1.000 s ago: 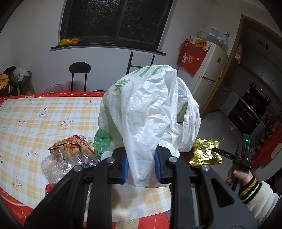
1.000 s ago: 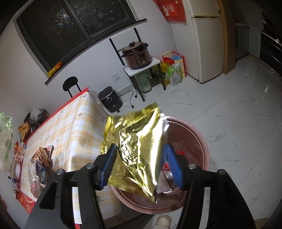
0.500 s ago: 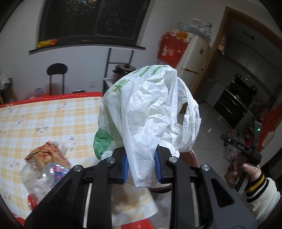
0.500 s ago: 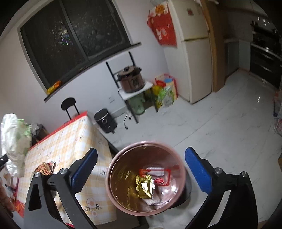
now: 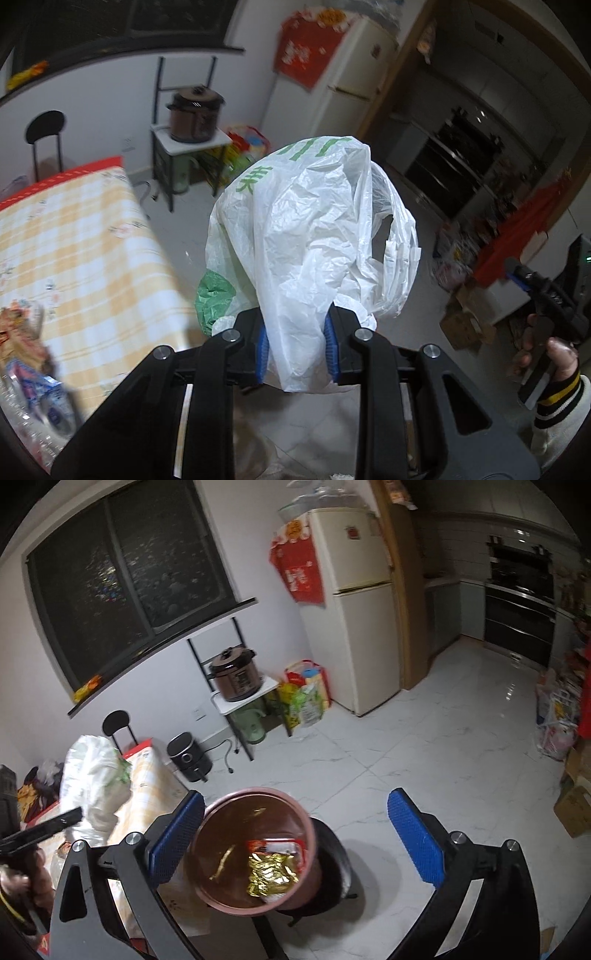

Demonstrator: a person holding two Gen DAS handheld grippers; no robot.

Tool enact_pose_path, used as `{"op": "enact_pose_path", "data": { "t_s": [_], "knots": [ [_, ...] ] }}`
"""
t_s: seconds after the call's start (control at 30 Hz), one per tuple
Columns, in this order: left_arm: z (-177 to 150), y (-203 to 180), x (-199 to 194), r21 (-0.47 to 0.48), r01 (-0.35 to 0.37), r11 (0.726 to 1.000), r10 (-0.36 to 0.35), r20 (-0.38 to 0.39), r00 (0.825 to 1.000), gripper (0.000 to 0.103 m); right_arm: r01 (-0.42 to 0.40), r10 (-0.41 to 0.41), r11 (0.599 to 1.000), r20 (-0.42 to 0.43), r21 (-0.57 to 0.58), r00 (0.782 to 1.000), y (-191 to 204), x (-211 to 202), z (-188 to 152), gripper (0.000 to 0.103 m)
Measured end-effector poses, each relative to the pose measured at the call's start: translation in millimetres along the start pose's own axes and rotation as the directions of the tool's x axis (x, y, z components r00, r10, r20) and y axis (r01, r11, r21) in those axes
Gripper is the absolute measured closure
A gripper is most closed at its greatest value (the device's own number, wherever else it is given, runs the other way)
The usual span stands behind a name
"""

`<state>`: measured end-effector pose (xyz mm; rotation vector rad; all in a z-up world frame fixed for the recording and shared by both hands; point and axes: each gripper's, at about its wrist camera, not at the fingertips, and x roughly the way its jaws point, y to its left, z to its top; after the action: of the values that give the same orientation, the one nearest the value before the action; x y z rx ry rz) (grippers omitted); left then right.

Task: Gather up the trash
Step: 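Carry the white plastic bag over the brown bucket and open the left tool, then move both tools back to the table toward the clear bottles and red can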

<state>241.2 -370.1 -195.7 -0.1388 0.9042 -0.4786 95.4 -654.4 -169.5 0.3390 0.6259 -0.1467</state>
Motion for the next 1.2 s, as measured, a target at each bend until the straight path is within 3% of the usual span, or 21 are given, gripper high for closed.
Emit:
{"op": "enact_pose_path", "data": {
  "t_s": [0.3,0.37,0.43,0.6,0.67,0.73,0.83,0.97,1.0,1.13,1.2],
  "knots": [
    [1.3,-31.9,89.5,0.075,0.071,0.995,-0.060,-0.143,0.988,0.070,0.106,-0.106,0.991,0.002,0.079,0.994,-46.2,-24.1,-18.1,0.005],
    [3.6,-38.7,101.8,0.089,0.085,0.992,-0.070,-0.161,0.984,0.062,0.123,-0.123,0.988,0.000,0.095,0.992,-55.0,-27.5,-22.0,0.005],
    [7.9,-43.9,114.5,0.097,0.108,0.989,-0.090,-0.180,0.980,0.047,0.135,-0.136,0.985,-0.003,0.111,0.991,-60.7,-28.7,-25.2,0.005],
    [17.2,-52.8,126.3,0.115,0.116,0.987,-0.095,-0.172,0.981,0.030,0.136,-0.136,0.983,-0.007,0.124,0.991,-64.0,-29.8,-27.9,0.005],
    [21.0,-51.1,118.7,0.108,0.116,0.987,-0.099,-0.146,0.984,0.030,0.124,-0.125,0.985,0.000,0.117,0.992,-59.7,-29.4,-26.6,0.005],
    [25.2,-47.2,104.5,0.096,0.110,0.989,-0.100,-0.108,0.989,0.020,0.114,-0.115,0.987,0.005,0.110,0.993,-54.6,-29.2,-23.9,0.005],
    [28.2,-38.7,71.7,0.094,0.081,0.992,-0.078,-0.034,0.996,0.018,0.088,-0.089,0.992,0.017,0.094,0.996,-44.3,-27.5,-17.7,0.005],
    [31.0,-14.6,15.8,0.061,0.009,0.998,-0.013,0.070,0.997,0.014,0.039,-0.042,0.997,0.036,0.070,0.998,-26.9,-26.2,-7.9,0.005],
    [31.4,-8.1,1.2,0.048,-0.010,0.999,0.005,0.094,0.996,0.009,0.024,-0.026,0.998,0.041,0.061,0.999,-20.3,-25.1,-5.0,0.005],
    [28.3,27.1,-64.7,-0.018,-0.110,0.994,0.111,0.207,0.972,0.006,-0.039,0.038,0.999,0.048,0.019,0.998,8.1,-17.5,4.9,0.005],
    [21.0,48.5,-103.7,-0.070,-0.176,0.982,0.188,0.260,0.947,0.006,-0.064,0.064,0.998,0.050,-0.004,0.997,23.0,-13.5,8.7,0.005]
  ]
}}
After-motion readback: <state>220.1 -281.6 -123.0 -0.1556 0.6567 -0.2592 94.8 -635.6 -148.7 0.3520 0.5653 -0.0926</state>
